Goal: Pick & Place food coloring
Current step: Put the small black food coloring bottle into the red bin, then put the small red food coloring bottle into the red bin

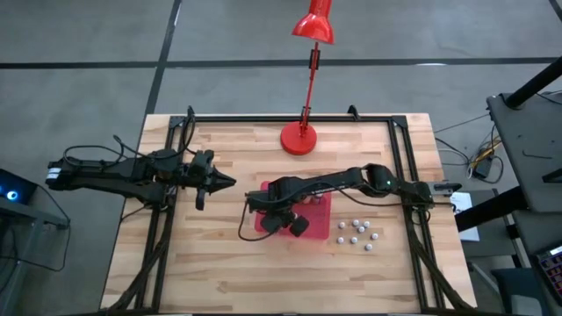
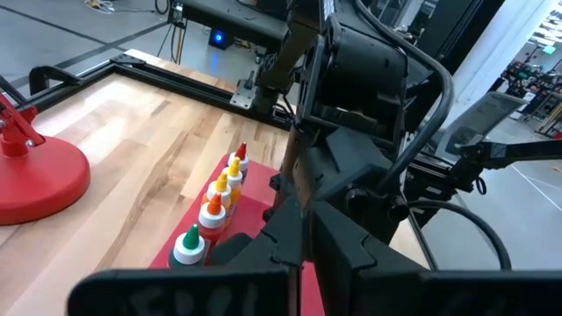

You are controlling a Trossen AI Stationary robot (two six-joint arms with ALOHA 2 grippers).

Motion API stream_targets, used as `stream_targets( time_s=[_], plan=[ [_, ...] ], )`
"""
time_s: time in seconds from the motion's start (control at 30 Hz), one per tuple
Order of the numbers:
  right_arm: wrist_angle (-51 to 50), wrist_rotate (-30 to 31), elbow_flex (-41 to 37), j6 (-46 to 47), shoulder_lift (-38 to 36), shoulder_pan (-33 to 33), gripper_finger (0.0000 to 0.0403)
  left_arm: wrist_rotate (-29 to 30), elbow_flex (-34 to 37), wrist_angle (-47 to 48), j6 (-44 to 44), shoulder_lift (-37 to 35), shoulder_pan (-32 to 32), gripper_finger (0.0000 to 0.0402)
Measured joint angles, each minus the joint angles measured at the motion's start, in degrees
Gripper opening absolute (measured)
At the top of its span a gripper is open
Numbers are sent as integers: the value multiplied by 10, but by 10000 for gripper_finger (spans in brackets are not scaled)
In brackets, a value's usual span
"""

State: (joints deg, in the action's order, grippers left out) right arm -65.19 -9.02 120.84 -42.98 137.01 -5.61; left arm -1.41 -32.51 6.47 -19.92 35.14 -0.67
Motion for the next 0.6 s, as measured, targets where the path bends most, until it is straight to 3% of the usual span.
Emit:
stream_targets(
  time_s=[0.6],
  plan=[
    [-19, 1, 20, 17, -8, 0, 132, 0, 0, 0, 0, 0, 0, 0]
  ],
)
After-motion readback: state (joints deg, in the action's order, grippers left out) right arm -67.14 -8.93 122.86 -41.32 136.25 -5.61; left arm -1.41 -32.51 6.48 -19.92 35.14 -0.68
